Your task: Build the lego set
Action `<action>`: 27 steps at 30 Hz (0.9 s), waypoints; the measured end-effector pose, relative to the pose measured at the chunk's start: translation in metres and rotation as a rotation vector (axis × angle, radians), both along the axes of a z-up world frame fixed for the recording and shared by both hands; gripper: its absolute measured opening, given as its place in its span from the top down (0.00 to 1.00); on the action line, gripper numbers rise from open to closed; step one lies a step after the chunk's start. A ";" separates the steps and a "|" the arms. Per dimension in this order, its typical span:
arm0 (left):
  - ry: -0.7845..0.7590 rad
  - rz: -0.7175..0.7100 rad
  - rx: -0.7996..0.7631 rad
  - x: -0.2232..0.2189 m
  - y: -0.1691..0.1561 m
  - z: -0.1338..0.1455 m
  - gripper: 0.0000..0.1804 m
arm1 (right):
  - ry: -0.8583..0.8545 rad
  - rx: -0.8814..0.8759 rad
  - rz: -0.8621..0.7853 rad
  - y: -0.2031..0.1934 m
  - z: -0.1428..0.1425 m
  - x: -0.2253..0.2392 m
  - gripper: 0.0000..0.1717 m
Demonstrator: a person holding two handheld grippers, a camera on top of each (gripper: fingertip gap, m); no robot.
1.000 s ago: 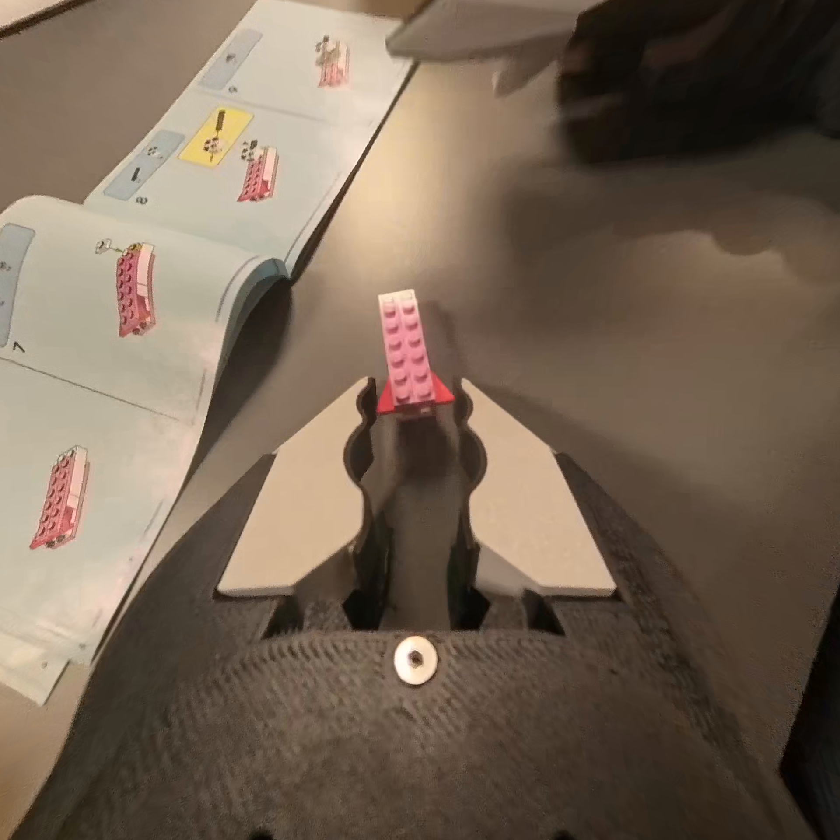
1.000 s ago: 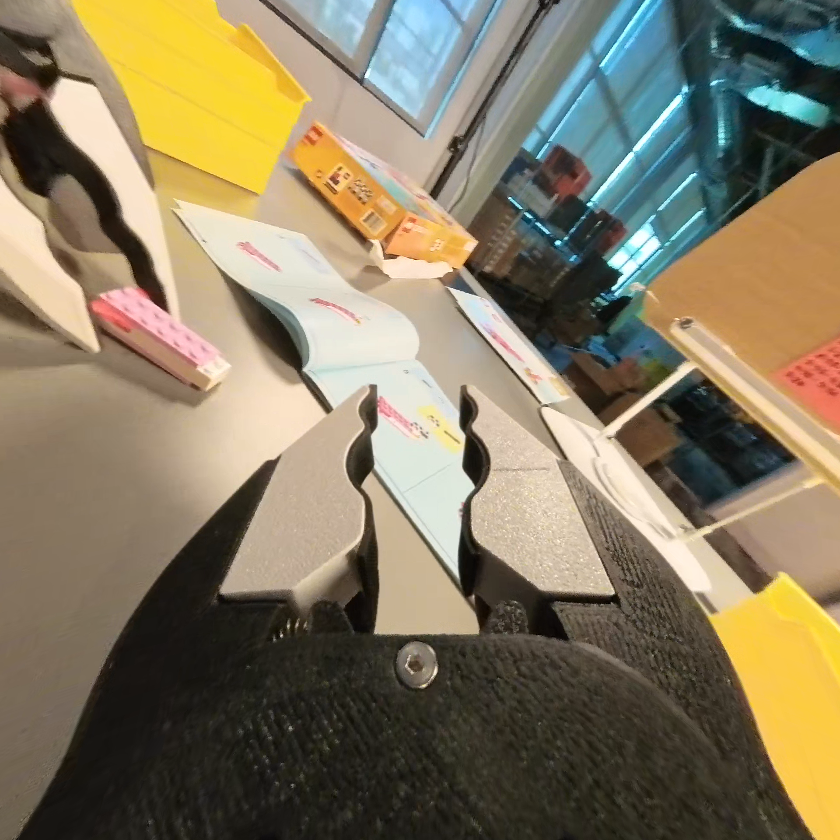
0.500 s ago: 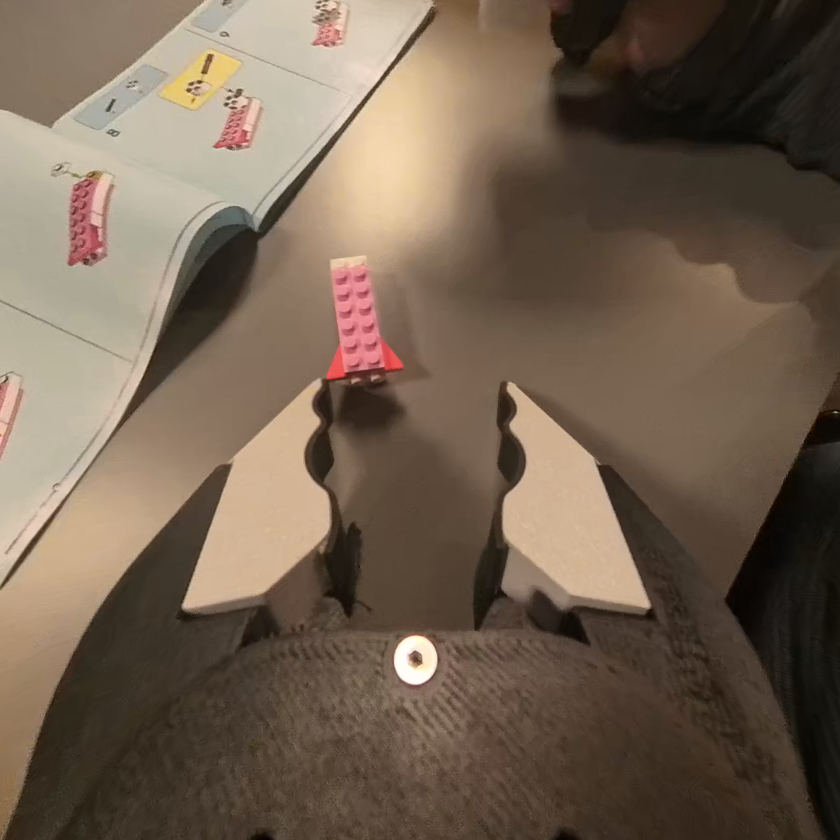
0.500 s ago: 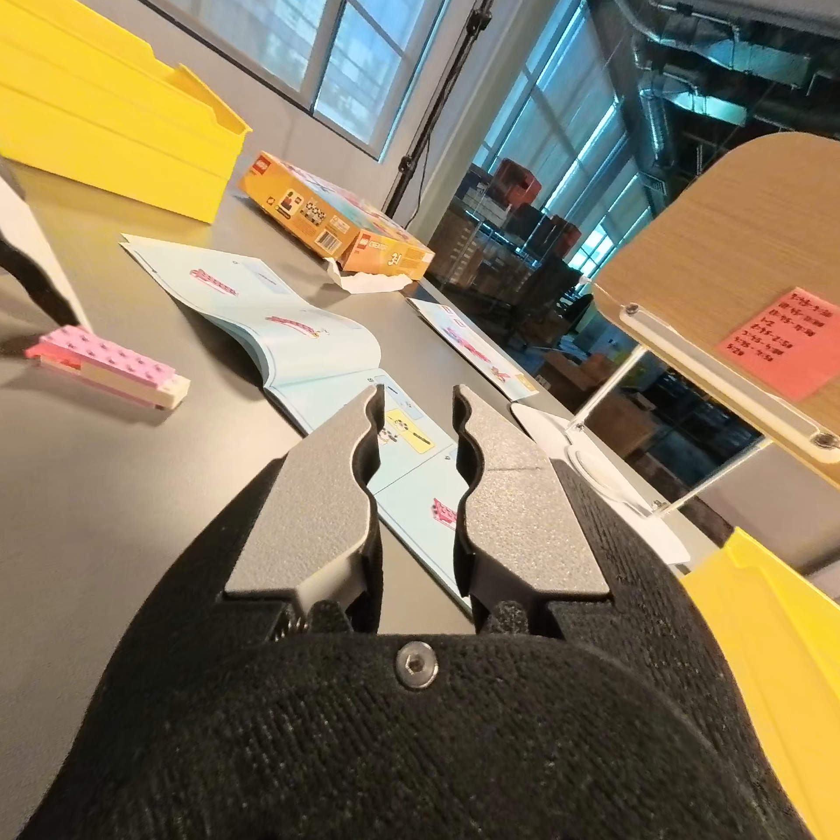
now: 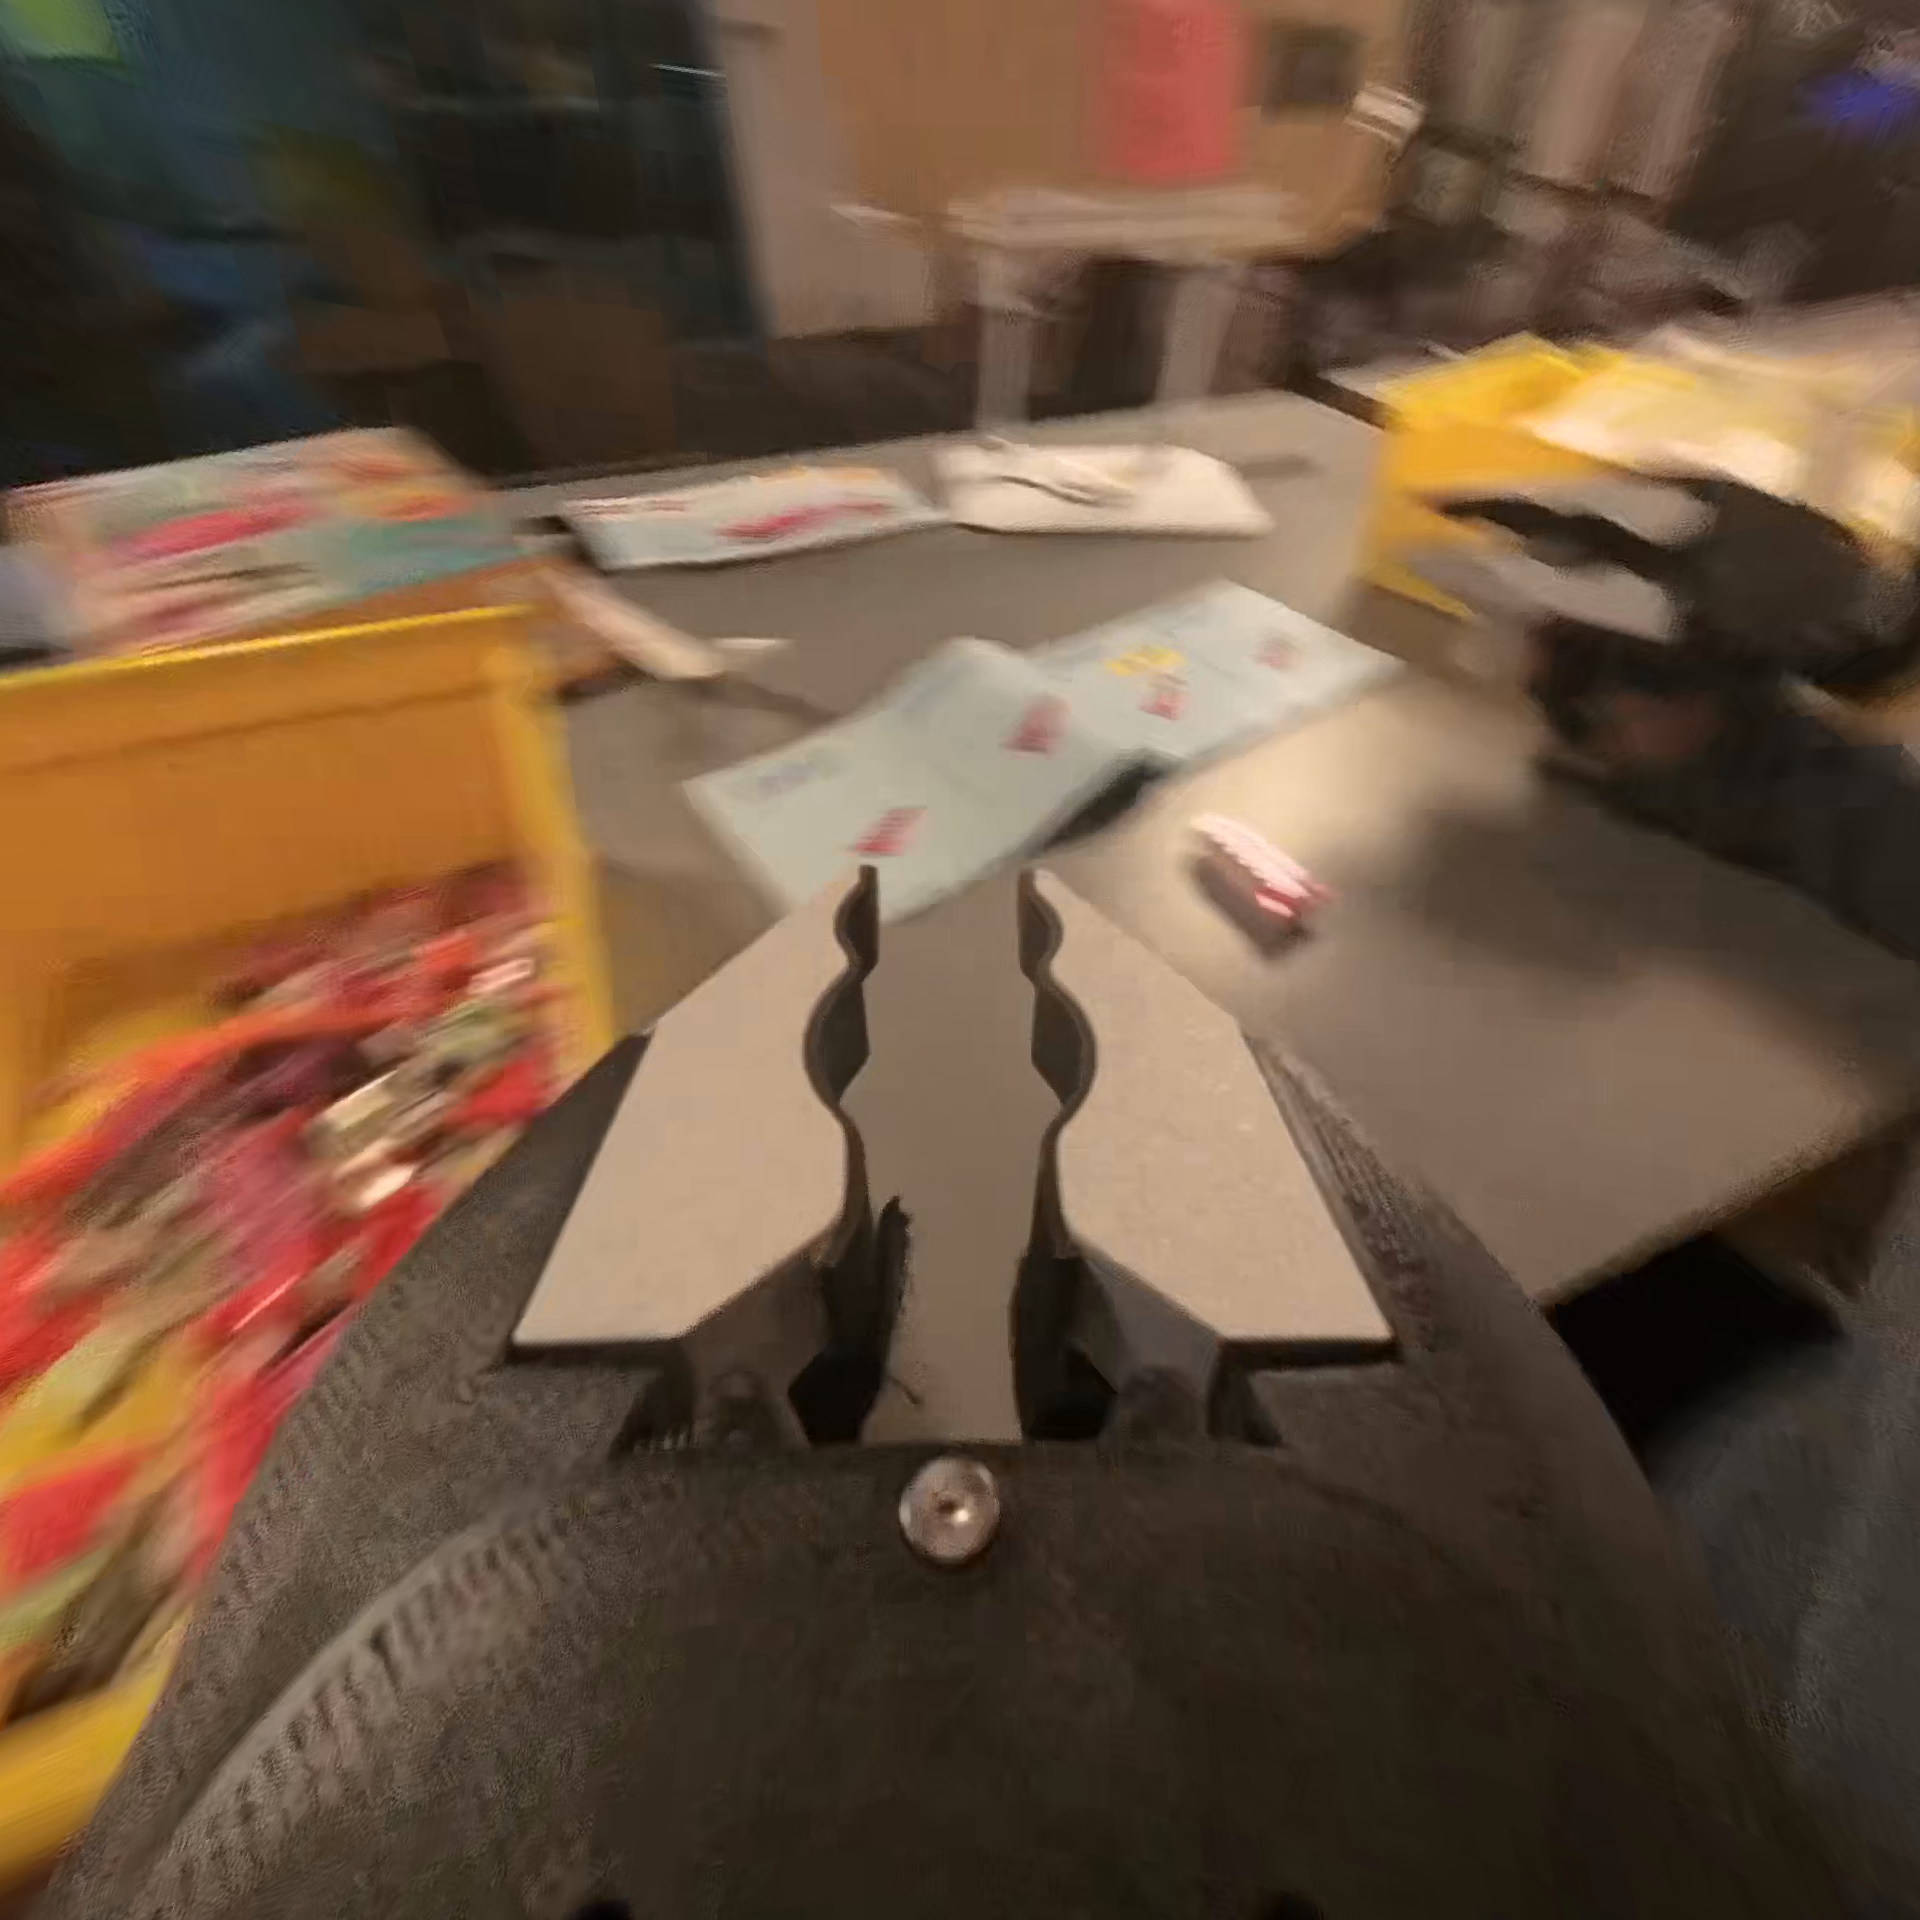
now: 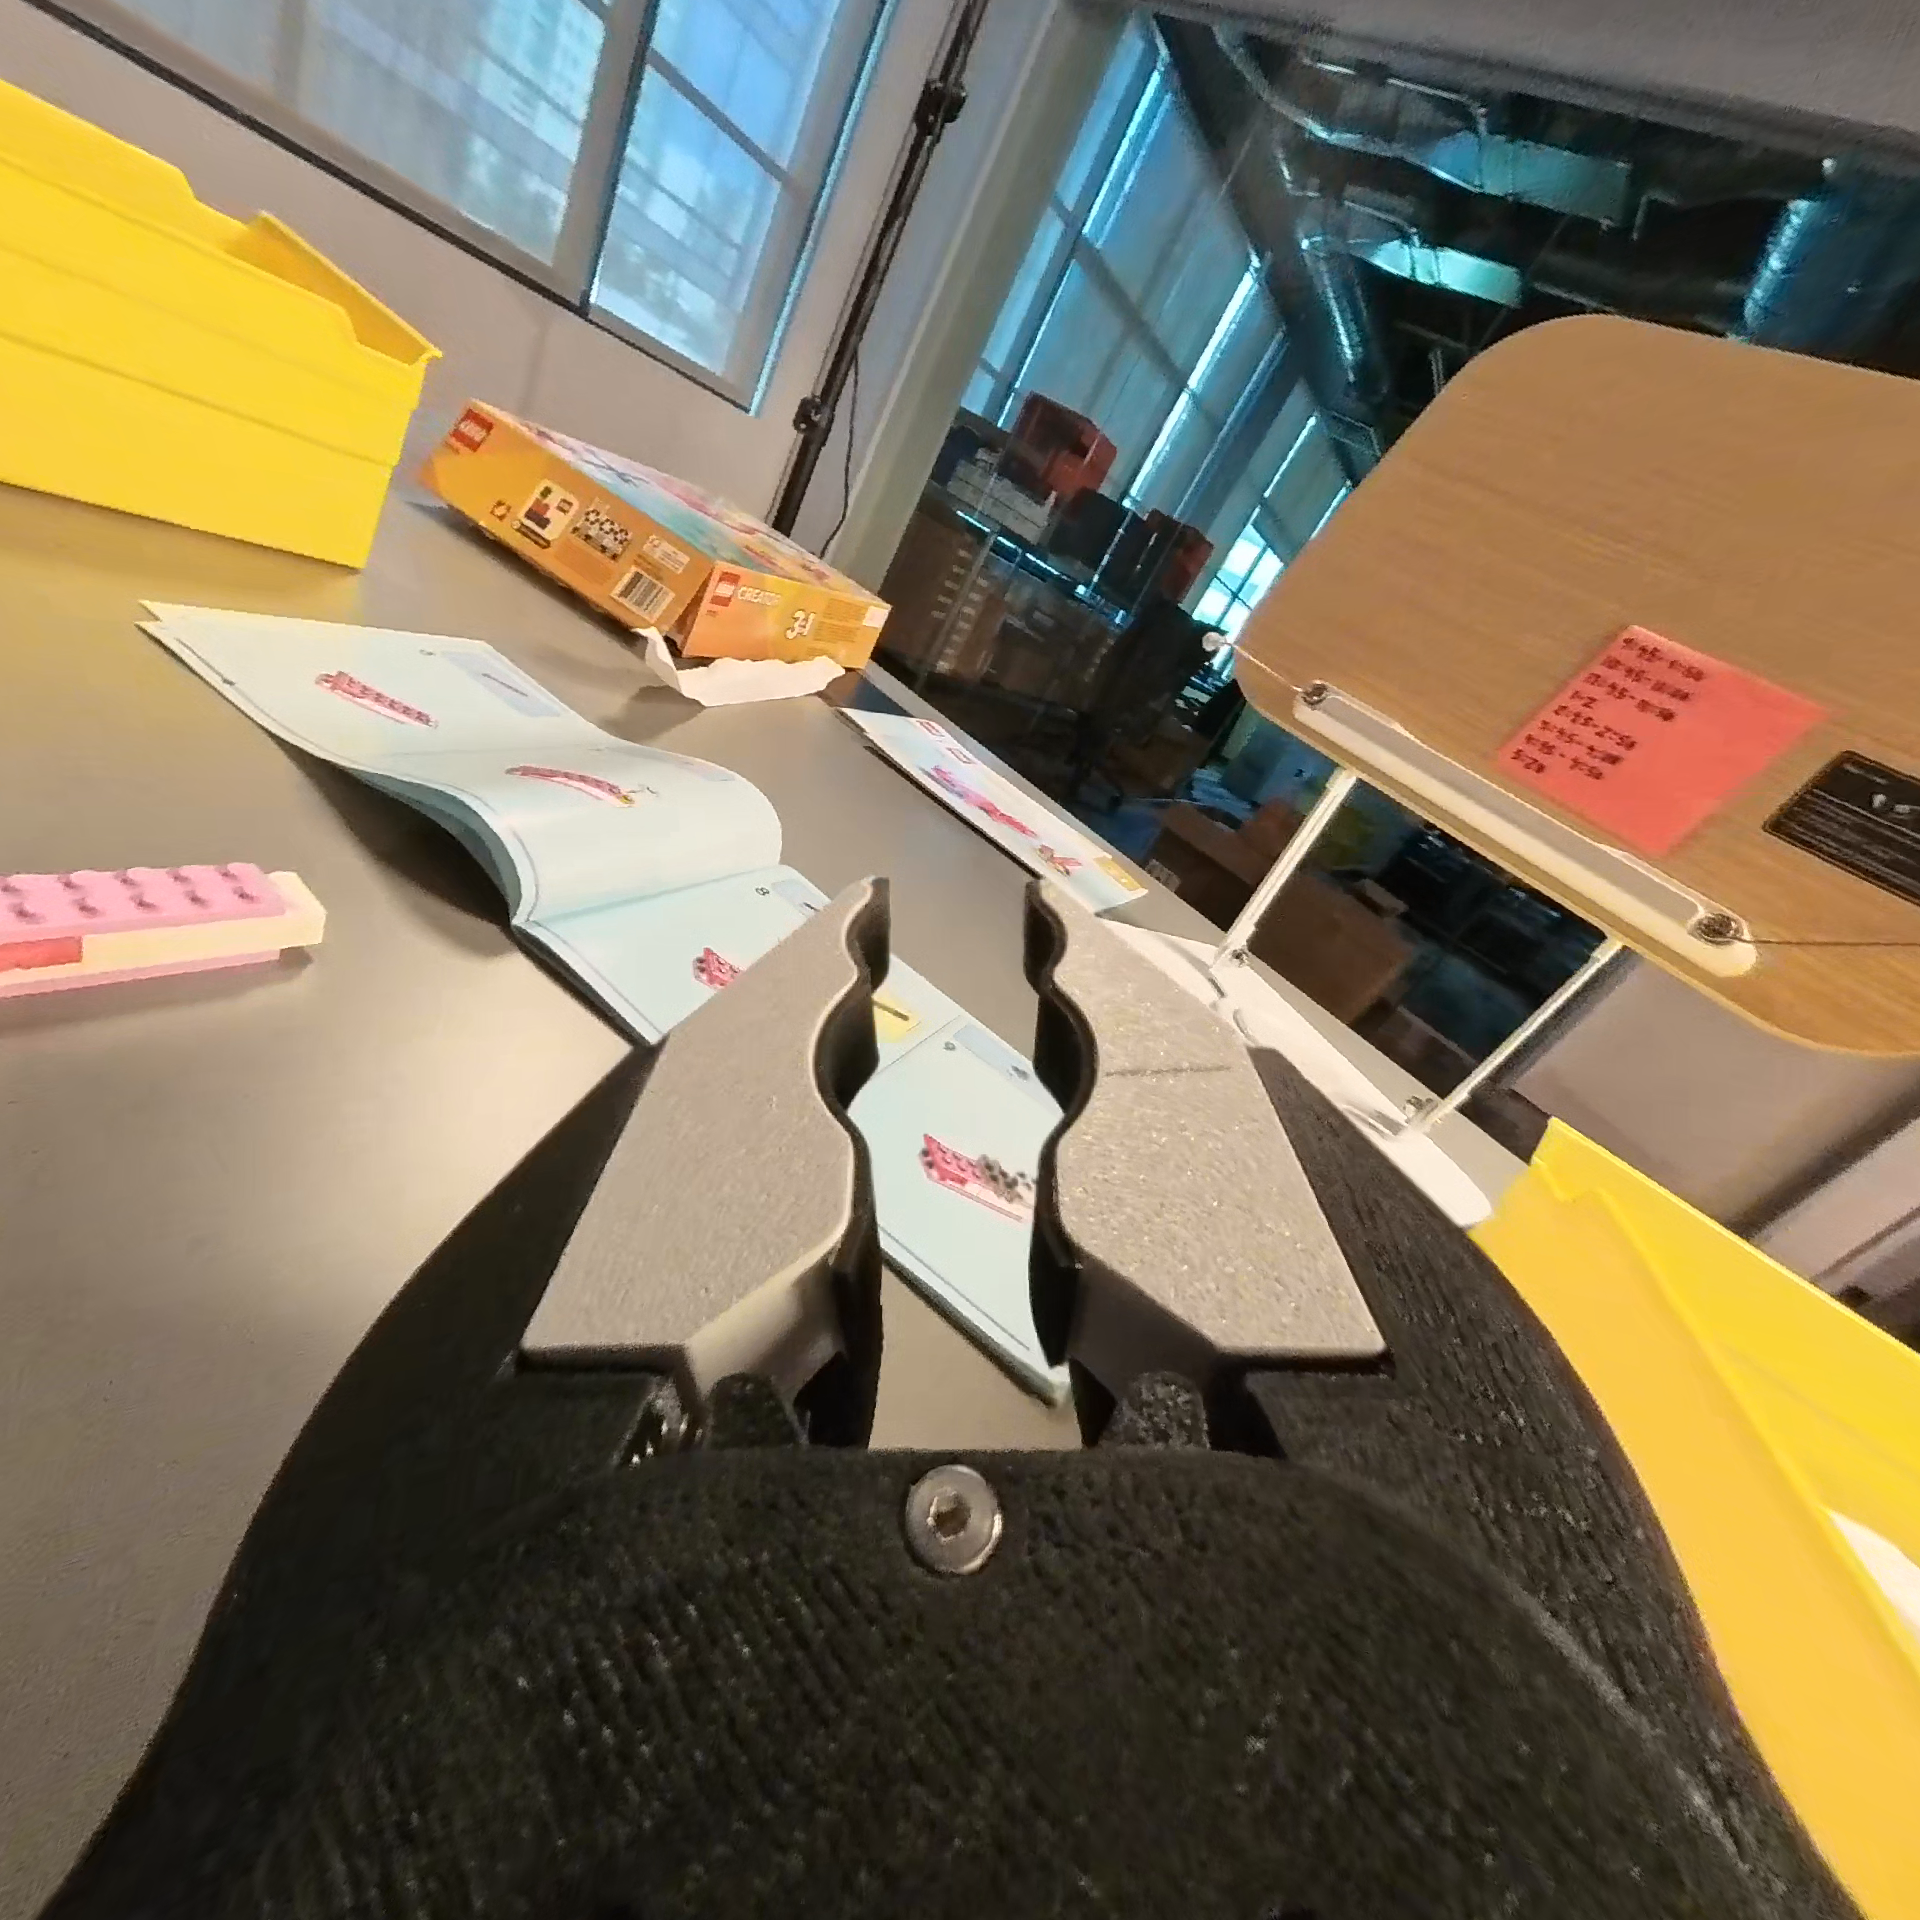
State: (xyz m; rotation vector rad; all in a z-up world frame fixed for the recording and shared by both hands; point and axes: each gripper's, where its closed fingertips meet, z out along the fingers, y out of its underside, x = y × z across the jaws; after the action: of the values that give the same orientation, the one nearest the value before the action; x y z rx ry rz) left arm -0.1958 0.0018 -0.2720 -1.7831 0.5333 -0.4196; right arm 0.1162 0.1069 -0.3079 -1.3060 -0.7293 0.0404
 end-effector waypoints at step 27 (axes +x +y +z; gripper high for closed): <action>0.473 -0.041 -0.864 -0.195 0.063 -0.096 0.93 | -0.086 -0.008 -0.220 0.028 -0.009 0.015 0.88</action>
State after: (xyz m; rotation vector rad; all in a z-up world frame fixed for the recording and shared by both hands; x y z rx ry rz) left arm -0.3904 0.0645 -0.3679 -2.7414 0.7885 -0.2632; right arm 0.1317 0.1349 -0.3165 -1.3958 -0.6544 -0.1915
